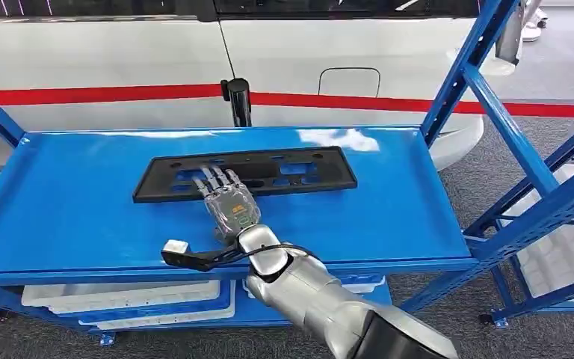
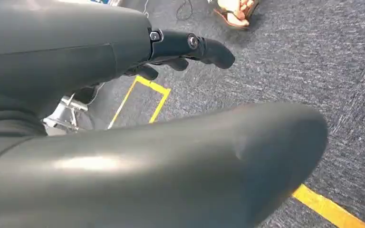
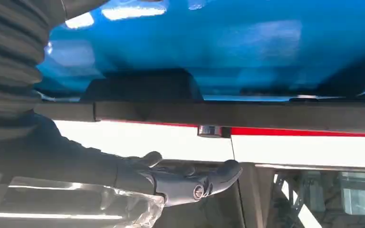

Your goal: Take the parts from the cabinet and place them on the table.

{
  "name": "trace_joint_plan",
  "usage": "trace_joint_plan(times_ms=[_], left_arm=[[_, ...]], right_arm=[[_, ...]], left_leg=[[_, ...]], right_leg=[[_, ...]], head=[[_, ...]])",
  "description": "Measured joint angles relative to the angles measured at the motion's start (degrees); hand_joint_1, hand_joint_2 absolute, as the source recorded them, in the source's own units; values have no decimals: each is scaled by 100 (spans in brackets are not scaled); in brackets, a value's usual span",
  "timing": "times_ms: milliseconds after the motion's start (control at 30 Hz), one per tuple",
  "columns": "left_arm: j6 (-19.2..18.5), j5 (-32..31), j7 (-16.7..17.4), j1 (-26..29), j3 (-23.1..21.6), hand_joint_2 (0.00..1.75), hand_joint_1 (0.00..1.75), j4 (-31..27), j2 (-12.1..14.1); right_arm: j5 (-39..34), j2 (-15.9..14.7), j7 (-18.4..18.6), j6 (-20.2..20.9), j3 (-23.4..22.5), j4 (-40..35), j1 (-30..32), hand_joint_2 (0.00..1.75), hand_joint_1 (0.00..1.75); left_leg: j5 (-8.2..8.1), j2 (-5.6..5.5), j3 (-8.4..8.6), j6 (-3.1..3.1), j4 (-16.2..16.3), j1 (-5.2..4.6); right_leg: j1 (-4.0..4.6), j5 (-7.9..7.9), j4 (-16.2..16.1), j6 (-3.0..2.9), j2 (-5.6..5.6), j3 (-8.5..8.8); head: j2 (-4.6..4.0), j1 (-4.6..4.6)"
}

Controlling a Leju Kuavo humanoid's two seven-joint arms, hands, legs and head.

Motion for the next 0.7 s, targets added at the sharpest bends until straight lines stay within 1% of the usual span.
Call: trace_joint_plan(times_ms=[67, 167, 333, 400, 633, 667, 700], left_arm=[[0, 7, -70, -10, 41, 0, 0, 24, 0], [0, 7, -122, -23, 105, 0, 0, 63, 0], [0, -11, -162, -29, 129, 0, 0, 127, 0], [0, -11, -175, -32, 131, 0, 0, 144, 0], [0, -9, -199, -37, 181, 0, 0, 186, 4], [0, -9, -225, -37, 183, 0, 0, 197, 7], [0, 0, -266, -37, 186, 0, 0, 205, 9]], right_arm=[[90, 0, 61, 6, 42, 42, -47, 175, 0], [168, 0, 105, 6, 81, 94, -80, 175, 0], [249, 0, 227, 81, 116, 188, -150, 175, 0], [256, -2, 339, 85, 118, 291, -212, 175, 0], [321, -79, 625, 0, -20, 711, -447, 175, 0], [319, -100, 660, -4, -52, 750, -471, 175, 9], [277, -137, 693, -4, -111, 789, -496, 175, 93]], left_leg=[[5, -1, -4, 8, 0, -6], [10, 0, -6, 15, 0, -6], [13, 1, -5, 18, 0, 4], [14, 1, -4, 18, 0, 12], [15, 3, -1, 17, 1, 20], [15, 3, -1, 17, 1, 20], [15, 3, -1, 17, 1, 21]], right_leg=[[-8, 8, -2, 42, -1, -4], [-8, 14, -2, 51, 0, -6], [-8, 15, -2, 51, -1, -12], [-8, 15, -1, 51, -1, -14], [-7, 15, 0, 50, -1, -16], [-6, 15, 0, 50, -1, -16], [-6, 15, 0, 50, -1, -15]], head=[[0, 2], [0, 0], [0, 0], [0, 0], [0, 0], [0, 0], [0, 0]])
